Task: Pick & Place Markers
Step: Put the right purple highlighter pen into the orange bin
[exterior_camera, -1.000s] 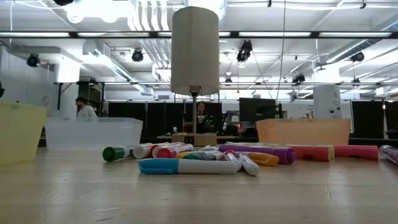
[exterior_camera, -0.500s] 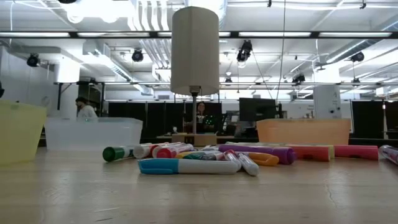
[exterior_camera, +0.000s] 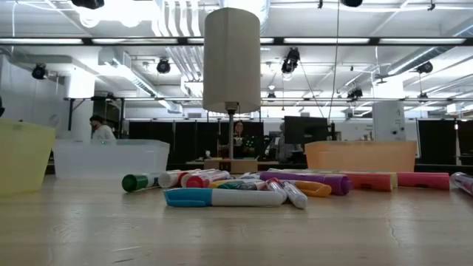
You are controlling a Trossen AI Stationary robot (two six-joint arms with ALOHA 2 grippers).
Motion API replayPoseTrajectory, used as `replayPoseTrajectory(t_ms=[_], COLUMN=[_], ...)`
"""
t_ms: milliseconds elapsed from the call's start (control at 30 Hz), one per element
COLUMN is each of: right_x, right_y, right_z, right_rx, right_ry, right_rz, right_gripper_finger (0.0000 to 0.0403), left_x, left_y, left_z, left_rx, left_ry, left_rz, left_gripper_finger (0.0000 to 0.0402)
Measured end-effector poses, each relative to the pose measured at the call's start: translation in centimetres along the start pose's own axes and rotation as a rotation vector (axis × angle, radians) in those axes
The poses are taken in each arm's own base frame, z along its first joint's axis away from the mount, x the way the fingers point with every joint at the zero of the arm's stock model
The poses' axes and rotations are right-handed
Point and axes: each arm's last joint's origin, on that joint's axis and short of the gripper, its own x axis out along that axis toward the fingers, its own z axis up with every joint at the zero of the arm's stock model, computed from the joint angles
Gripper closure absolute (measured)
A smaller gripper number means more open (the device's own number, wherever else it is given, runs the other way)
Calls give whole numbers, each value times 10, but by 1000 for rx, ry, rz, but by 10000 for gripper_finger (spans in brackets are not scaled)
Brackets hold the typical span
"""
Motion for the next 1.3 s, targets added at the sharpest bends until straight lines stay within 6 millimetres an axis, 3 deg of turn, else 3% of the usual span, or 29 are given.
replayPoseTrajectory(t_ms=[200,400,533,667,767,900,1067,1300], right_x=[23,19,15,21,24,29,36,48], right_y=[-23,-36,-34,-32,-35,-44,-62,-84], right_z=[-31,-69,-82,-92,-102,-118,-139,-159], right_rx=[386,522,409,65,-175,-333,-444,-447], right_ry=[341,814,1095,1274,1398,1528,1616,1686], right_rz=[-236,-576,-591,-419,-319,-251,-296,-350], right_gripper_finger=[372,341,302,268,261,263,262,276], left_x=[3,4,6,8,12,17,25,33], left_y=[0,1,2,4,4,6,10,13], left_z=[-1,-1,1,0,-1,-3,-6,-9], left_rx=[-58,-67,-84,-73,-98,-148,-164,-223], left_ry=[11,-3,-65,-78,-74,-62,-51,-48], left_rz=[1,7,57,79,83,99,127,157], left_gripper_finger=[401,401,401,401,401,401,401,401])
